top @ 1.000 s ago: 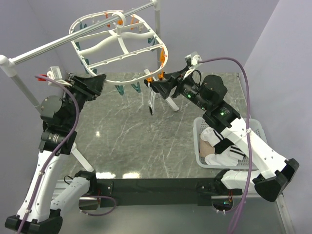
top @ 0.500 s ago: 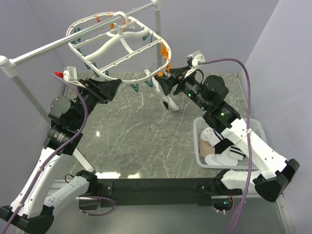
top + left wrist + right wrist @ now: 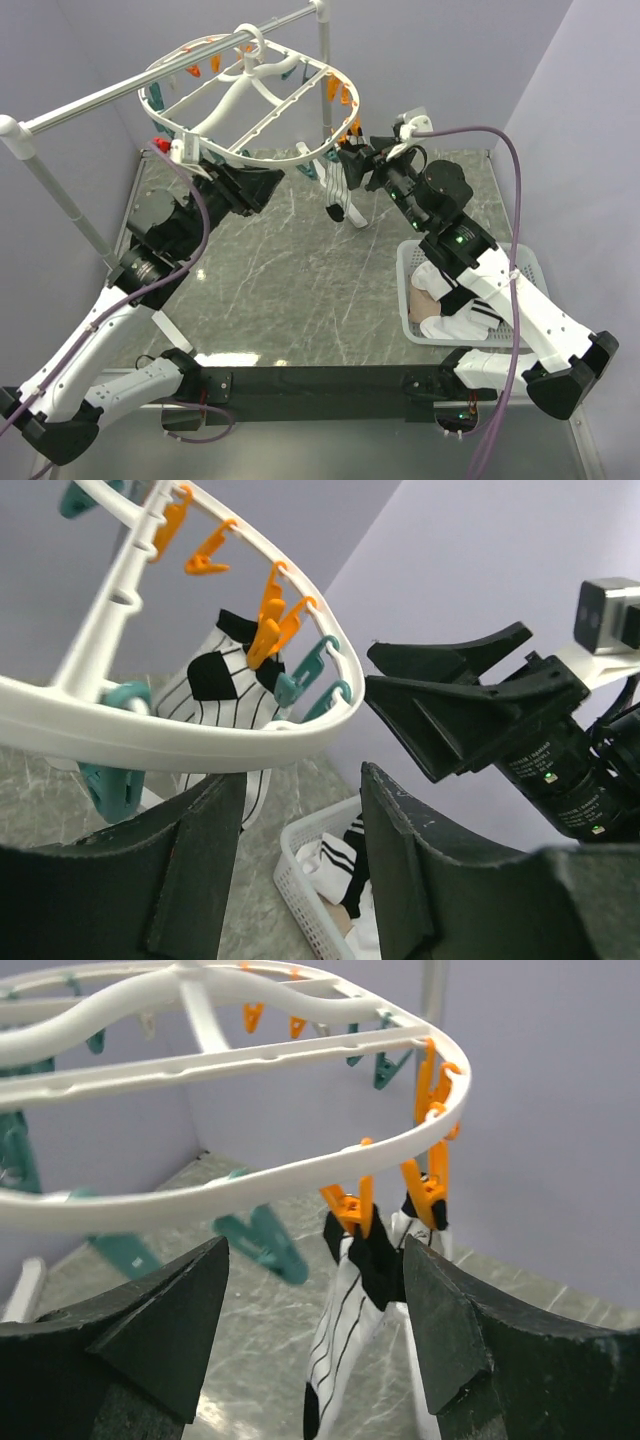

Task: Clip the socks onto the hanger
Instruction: Rotate the hanger at the clothesline.

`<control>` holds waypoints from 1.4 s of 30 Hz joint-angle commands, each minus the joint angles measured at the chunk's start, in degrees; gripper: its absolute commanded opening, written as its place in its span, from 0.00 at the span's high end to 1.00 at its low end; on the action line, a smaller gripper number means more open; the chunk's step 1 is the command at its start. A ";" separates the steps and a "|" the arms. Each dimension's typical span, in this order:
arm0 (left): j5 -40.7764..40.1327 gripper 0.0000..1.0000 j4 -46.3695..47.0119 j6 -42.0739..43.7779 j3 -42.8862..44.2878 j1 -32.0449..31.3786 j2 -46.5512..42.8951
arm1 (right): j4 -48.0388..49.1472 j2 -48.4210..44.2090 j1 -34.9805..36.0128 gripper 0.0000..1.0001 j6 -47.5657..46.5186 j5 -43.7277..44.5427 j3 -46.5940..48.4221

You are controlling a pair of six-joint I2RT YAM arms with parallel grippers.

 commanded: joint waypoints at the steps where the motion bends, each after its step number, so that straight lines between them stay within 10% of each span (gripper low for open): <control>1: -2.26 0.45 0.91 3.87 3.43 -2.31 0.86 | 5.08 -3.15 0.28 0.23 -8.84 -8.65 -1.73; 18: -9.27 0.43 -3.04 7.22 5.63 -6.63 2.89 | 7.90 -1.48 1.86 0.23 -23.52 -27.47 -1.91; 27: -13.94 0.24 -19.82 10.20 8.96 -6.54 -1.68 | 5.36 0.63 6.52 0.23 -29.51 -26.51 2.66; 42: -44.25 0.12 -26.96 7.40 11.96 -6.54 -10.83 | 0.96 11.35 16.36 0.23 -38.48 -20.27 13.38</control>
